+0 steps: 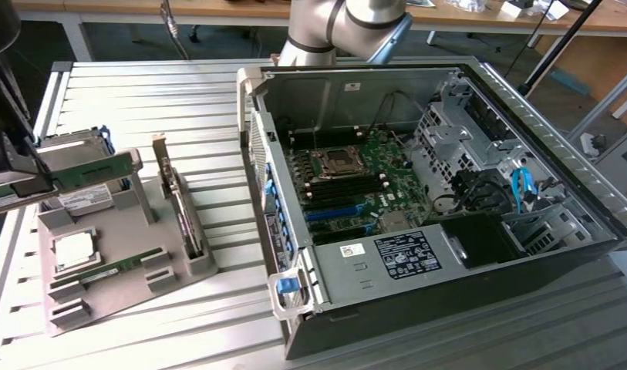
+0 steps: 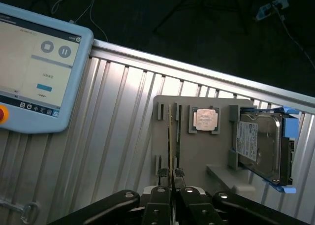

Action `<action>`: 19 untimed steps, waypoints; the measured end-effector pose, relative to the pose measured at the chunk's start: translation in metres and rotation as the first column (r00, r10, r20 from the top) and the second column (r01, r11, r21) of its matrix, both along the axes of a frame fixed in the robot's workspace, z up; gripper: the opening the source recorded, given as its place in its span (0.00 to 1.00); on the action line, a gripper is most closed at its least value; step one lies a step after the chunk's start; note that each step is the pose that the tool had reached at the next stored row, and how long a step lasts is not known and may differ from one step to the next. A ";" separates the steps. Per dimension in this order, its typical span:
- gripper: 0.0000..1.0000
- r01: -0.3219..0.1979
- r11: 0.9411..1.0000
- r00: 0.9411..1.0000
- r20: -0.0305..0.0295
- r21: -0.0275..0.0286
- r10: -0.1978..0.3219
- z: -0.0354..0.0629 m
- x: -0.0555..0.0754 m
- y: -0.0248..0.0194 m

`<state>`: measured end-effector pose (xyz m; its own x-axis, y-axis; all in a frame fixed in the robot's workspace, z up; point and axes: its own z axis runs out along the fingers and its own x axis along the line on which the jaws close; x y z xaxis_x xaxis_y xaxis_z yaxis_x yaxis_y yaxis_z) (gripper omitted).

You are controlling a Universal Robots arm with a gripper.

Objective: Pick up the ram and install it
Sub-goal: 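Pick up the ram and move it above insertion slot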

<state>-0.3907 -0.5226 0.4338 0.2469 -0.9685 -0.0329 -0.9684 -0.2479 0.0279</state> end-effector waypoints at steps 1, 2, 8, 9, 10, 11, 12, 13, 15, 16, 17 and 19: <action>0.13 0.000 1.000 1.000 0.000 0.000 0.000 0.0000 0.003 0.0000; 0.13 0.000 1.000 1.000 0.000 0.000 0.000 0.0000 0.006 0.0000; 0.13 0.000 1.000 1.000 0.000 0.000 0.000 0.0000 0.023 0.0000; 0.13 0.000 1.000 1.000 0.000 0.000 0.000 -0.0001 0.027 0.0000; 0.13 0.000 1.000 1.000 0.000 0.000 0.000 -0.0001 0.030 0.0000; 0.13 0.000 1.000 1.000 0.000 0.000 0.000 -0.0001 0.032 0.0000; 0.13 0.000 1.000 1.000 0.000 0.000 0.000 0.0000 0.035 0.0000; 0.13 0.000 1.000 1.000 0.000 0.000 0.000 0.0000 0.038 0.0000; 0.13 0.000 1.000 1.000 0.000 0.000 0.000 -0.0001 0.043 0.0000; 0.13 0.000 1.000 1.000 0.000 0.000 0.000 -0.0001 0.045 0.0000; 0.13 0.000 1.000 1.000 0.000 0.000 0.000 0.0000 0.046 0.0000; 0.13 0.000 1.000 1.000 0.000 0.000 0.000 0.0000 0.050 0.0000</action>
